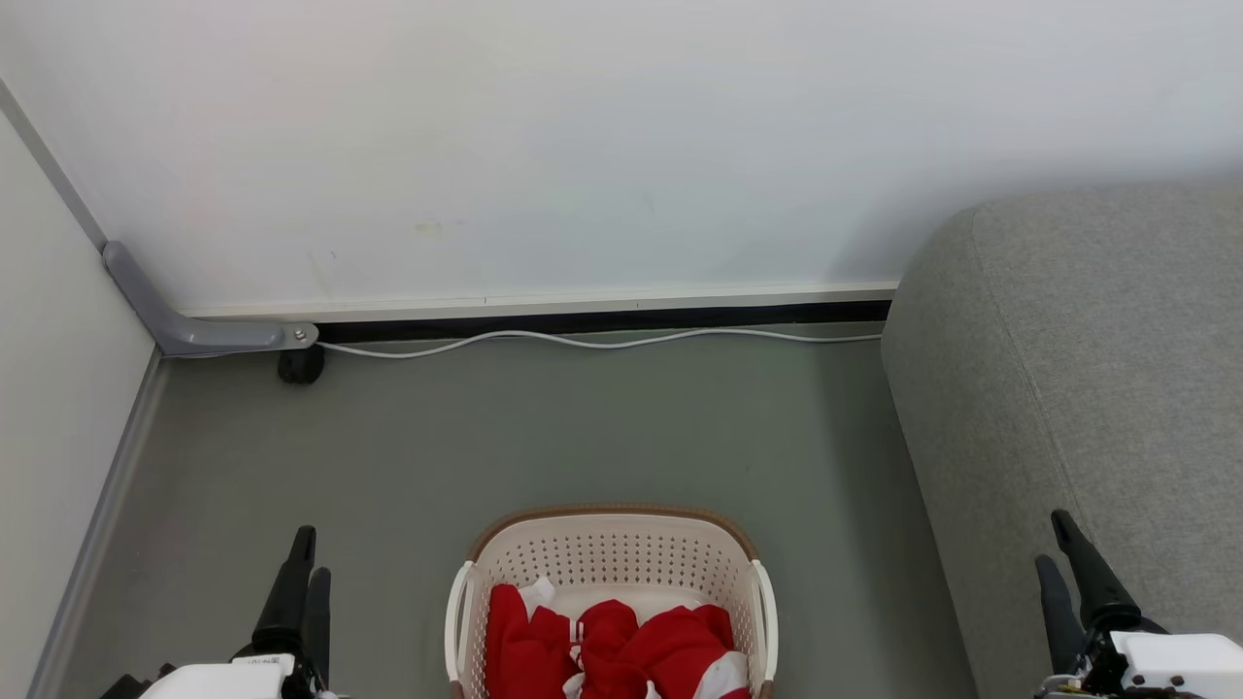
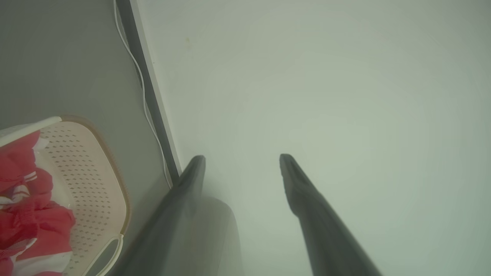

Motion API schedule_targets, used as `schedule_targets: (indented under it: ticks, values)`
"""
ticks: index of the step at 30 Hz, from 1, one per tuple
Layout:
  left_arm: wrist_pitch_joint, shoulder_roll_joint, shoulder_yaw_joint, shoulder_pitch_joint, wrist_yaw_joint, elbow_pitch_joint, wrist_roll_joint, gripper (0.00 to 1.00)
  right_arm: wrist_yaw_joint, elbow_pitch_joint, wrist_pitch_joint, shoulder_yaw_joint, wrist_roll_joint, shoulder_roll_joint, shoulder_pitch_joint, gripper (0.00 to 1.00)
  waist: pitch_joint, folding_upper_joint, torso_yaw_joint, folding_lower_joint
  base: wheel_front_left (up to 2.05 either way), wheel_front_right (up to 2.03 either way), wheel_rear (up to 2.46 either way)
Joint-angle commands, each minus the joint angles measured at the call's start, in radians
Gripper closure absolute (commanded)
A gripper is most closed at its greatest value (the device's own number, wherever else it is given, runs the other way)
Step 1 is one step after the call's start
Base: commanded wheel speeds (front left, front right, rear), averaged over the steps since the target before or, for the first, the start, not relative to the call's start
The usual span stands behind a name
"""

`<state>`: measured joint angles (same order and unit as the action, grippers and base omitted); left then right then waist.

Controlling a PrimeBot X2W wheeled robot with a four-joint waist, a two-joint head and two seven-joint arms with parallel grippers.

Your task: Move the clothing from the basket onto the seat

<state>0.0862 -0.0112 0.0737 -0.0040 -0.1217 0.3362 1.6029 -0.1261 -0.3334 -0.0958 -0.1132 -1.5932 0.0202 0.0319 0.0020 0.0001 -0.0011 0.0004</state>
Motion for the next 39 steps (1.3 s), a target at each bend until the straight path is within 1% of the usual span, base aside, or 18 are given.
schedule_targets:
  ticks: [1,12,19,32,33,34,39]
  values:
    - [-0.009,-0.013,-0.001,-0.051,-0.001,-0.021,-0.010,0.00,-0.003,0.025,0.011,0.007,0.012,0.018,0.051,0.00,0.001,-0.0001,0.000,-0.0001,0.00,0.00,0.00]
    - [-0.045,-0.026,-0.020,-0.079,-0.002,-0.009,-0.057,0.00,-0.003,0.017,0.049,0.054,0.039,0.043,0.087,0.00,0.004,-0.0001,-0.001,-0.0003,0.00,0.00,0.00]
    - [-0.066,-0.028,-0.016,-0.093,-0.002,-0.011,-0.132,0.00,-0.003,0.005,0.075,0.091,0.073,0.064,0.114,0.00,0.005,-0.0001,-0.001,-0.0003,0.00,0.00,0.00]
    - [-0.104,-0.030,-0.012,-0.115,-0.003,-0.019,-0.337,0.00,-0.004,-0.015,0.113,0.104,0.233,0.081,0.157,0.00,0.011,-0.0001,-0.002,-0.0004,0.00,0.00,0.00]
    - [-0.104,-0.030,-0.012,-0.115,-0.003,-0.019,-0.337,0.00,-0.004,-0.015,0.113,0.104,0.233,0.081,0.157,0.00,0.011,-0.0001,-0.002,-0.0004,0.00,0.00,0.00]
    - [-0.110,-0.031,-0.011,-0.118,-0.003,-0.022,-0.377,0.00,-0.004,-0.016,0.119,0.106,0.264,0.083,0.164,0.00,0.013,-0.0001,-0.002,-0.0004,0.00,0.00,0.00]
    - [-0.125,-0.032,-0.014,-0.127,-0.004,-0.029,-0.468,0.00,-0.004,-0.023,0.134,0.112,0.344,0.087,0.180,0.00,0.017,-0.0001,-0.003,-0.0004,0.00,0.00,0.00]
